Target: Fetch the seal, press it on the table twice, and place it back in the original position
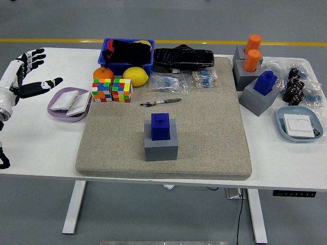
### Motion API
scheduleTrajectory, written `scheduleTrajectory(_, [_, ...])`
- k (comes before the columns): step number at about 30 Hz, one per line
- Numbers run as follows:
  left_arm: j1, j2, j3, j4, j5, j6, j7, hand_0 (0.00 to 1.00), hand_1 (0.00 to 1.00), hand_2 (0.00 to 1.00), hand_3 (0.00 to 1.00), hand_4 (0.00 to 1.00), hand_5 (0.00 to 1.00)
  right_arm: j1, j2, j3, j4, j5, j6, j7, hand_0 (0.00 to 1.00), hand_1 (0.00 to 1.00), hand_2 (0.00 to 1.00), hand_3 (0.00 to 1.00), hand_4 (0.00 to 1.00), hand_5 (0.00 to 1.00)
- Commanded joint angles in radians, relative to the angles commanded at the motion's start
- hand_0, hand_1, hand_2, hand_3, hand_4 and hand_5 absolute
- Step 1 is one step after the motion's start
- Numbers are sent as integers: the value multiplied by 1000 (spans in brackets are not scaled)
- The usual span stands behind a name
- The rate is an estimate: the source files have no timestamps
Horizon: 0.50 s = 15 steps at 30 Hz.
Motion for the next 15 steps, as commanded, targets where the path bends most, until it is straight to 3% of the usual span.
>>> scheduleTrajectory(15, [-6, -5, -1, -2, 1, 0, 1, 888, 865, 865, 882, 938, 141, -2, 9, 18, -5, -10, -2, -1, 787, 698, 672, 643, 814, 457])
